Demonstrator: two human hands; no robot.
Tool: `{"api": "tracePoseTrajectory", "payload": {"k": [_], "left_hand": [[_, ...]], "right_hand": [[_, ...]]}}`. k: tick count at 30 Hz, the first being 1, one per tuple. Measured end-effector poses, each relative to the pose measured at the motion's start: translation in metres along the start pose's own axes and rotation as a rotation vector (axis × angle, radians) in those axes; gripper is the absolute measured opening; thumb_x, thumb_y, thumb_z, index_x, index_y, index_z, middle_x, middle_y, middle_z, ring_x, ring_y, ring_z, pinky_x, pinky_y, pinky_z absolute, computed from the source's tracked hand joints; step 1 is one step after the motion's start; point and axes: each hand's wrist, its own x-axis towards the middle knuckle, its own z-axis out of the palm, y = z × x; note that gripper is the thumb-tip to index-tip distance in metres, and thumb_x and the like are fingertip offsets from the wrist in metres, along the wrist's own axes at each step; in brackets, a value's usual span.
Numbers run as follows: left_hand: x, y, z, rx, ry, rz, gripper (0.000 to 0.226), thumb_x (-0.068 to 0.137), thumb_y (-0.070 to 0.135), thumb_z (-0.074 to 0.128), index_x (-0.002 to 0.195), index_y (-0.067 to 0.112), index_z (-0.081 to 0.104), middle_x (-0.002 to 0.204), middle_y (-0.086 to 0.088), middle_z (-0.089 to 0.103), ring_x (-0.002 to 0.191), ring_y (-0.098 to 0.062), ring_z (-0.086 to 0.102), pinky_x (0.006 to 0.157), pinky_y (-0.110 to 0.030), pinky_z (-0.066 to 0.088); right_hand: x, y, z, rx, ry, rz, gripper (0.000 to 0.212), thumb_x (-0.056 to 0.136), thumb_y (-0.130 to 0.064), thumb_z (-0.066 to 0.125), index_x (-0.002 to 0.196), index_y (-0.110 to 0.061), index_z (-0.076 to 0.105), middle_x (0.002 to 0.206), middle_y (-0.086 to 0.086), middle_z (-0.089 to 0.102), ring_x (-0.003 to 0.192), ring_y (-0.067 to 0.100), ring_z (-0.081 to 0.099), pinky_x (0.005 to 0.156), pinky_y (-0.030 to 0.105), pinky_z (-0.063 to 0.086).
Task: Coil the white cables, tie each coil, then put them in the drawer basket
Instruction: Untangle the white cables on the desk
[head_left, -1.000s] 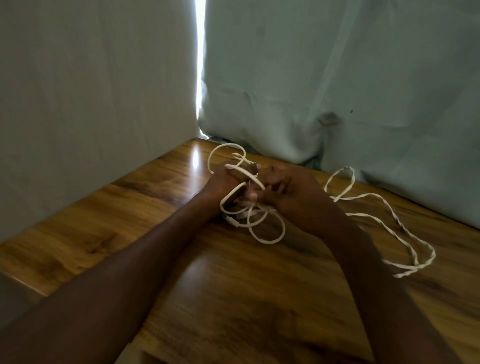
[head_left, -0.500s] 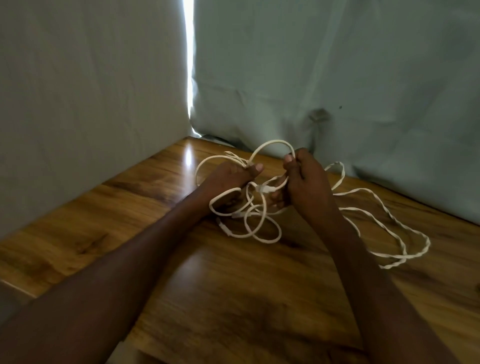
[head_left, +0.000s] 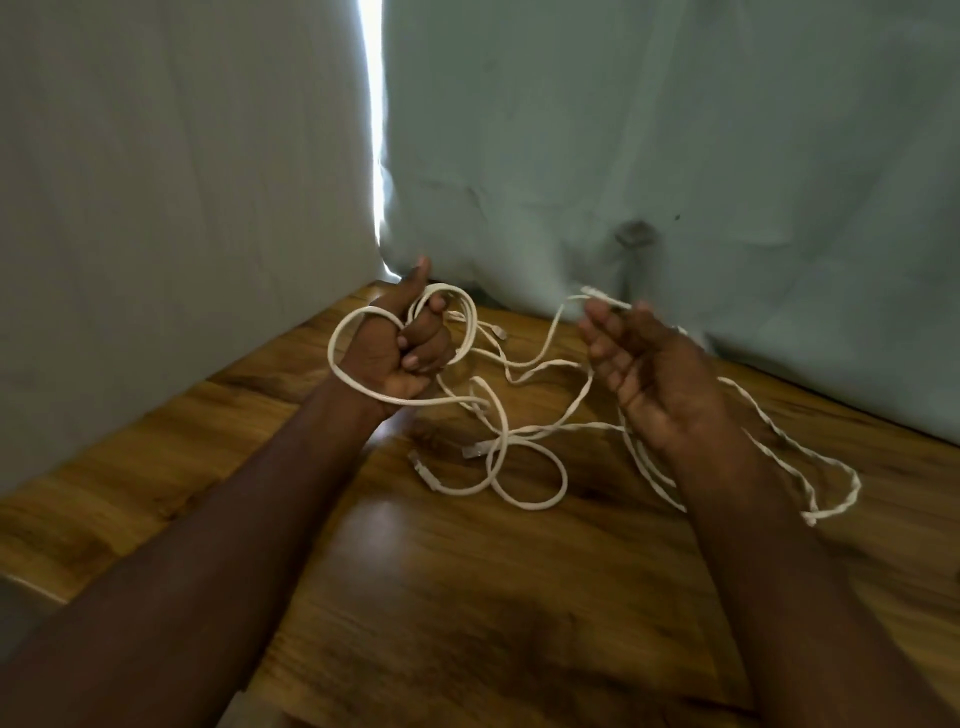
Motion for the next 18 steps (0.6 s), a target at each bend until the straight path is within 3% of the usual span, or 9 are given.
{"api": "tracePoseTrajectory", "payload": {"k": [3,6,9,12,15,18], "left_hand": [[-0.003,0.001,0.001,-0.099,0.082,0.059,0.052,0.109,0.045,0.038,0.071,0.012,0.050,0.034,0.005,0.027,0.025,-0.008,0.025,0.033,-0.020,0.016],[-0.002,0.006,-0.005,-0.205,0.208,0.154,0.048,0.109,0.041,0.039,0.071,0.014,0.048,0.033,0.006,0.026,0.025,-0.009,0.025,0.032,-0.020,0.018],[-0.001,0.004,-0.011,-0.303,0.303,0.229,0.046,0.109,0.037,0.041,0.071,0.012,0.046,0.033,0.006,0.026,0.025,-0.009,0.025,0.030,-0.020,0.019],[0.001,0.002,-0.012,-0.301,0.309,0.208,0.045,0.109,0.036,0.040,0.071,0.012,0.045,0.033,0.006,0.026,0.024,-0.009,0.025,0.029,-0.020,0.021],[0.002,-0.001,-0.010,-0.269,0.266,0.147,0.046,0.109,0.037,0.039,0.071,0.012,0.045,0.033,0.006,0.027,0.024,-0.008,0.026,0.029,-0.018,0.022],[0.006,-0.004,-0.012,-0.203,0.238,0.106,0.047,0.109,0.039,0.040,0.071,0.013,0.044,0.033,0.006,0.027,0.025,-0.008,0.027,0.031,-0.019,0.021]], "right_hand": [[-0.003,0.023,0.012,-0.652,0.050,-0.170,0.014,0.101,-0.015,0.062,0.114,-0.012,0.067,0.092,0.009,0.080,0.077,0.017,0.076,0.063,0.031,0.059],[-0.009,0.041,0.016,-1.128,0.027,-0.584,0.008,0.096,-0.027,0.070,0.104,-0.024,0.072,0.081,-0.007,0.075,0.075,0.005,0.070,0.070,0.031,0.057],[-0.021,0.046,0.029,-1.162,-0.244,-0.736,0.006,0.094,-0.031,0.072,0.093,-0.026,0.074,0.081,-0.014,0.070,0.077,0.005,0.065,0.069,0.031,0.054],[-0.028,0.056,0.041,-1.310,-0.522,-0.790,0.017,0.085,-0.030,0.080,0.100,-0.025,0.073,0.087,-0.015,0.064,0.079,0.003,0.057,0.068,0.027,0.048],[-0.023,0.064,0.036,-1.370,-0.451,-0.825,0.022,0.089,-0.015,0.068,0.106,-0.028,0.070,0.084,-0.010,0.067,0.072,0.006,0.059,0.064,0.032,0.050],[-0.015,0.064,0.025,-1.417,-0.356,-0.690,0.027,0.091,-0.014,0.065,0.108,-0.034,0.068,0.090,-0.011,0.069,0.078,0.007,0.064,0.071,0.041,0.057]]}}
